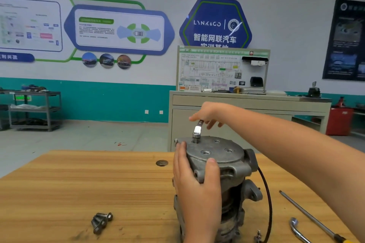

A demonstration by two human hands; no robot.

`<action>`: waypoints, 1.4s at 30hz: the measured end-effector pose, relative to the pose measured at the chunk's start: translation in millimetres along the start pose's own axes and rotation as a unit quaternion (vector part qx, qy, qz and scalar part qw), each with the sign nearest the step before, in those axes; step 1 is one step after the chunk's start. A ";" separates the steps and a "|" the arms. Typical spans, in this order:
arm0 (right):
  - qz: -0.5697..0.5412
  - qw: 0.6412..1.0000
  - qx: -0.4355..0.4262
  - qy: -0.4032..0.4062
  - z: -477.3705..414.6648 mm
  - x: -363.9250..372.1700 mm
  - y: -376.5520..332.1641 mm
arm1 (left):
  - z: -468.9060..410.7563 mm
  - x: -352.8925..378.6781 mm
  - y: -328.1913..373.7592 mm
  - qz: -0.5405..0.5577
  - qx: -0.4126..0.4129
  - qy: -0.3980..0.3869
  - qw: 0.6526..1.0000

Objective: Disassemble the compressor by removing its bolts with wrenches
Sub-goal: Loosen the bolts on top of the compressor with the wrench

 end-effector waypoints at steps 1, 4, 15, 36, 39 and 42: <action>0.010 1.000 -0.021 -0.012 0.5 9.7 -13.6 | -0.1 -0.1 0.4 0.001 0.001 -0.001 1.000; 0.064 0.993 -0.097 -0.019 5.4 30.6 -53.5 | 0.7 -1.9 3.0 0.000 0.011 0.004 1.000; 0.124 0.896 -0.427 0.000 176.5 77.8 -138.9 | -4.2 -1.1 5.6 0.018 0.045 -0.003 0.999; -0.125 0.989 0.010 0.073 -1.1 -18.4 21.6 | -5.3 -3.3 1.0 -0.043 0.021 -0.003 0.999; -0.003 0.999 -0.038 0.012 -14.1 12.9 -28.2 | -6.0 -4.4 4.0 -0.042 0.033 -0.002 0.999; 0.125 0.981 -0.145 -0.017 -10.3 51.9 -82.6 | -7.3 -4.7 6.9 -0.044 0.040 -0.002 0.998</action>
Point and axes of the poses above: each hand's wrist, its own z-axis away from the middle knuckle, its own x-axis out of the palm, y = z × x, the point moved 9 cm from there along -z, towards the middle knuckle, and after that the axes turned 14 degrees about -z, right-handed, at the moved point
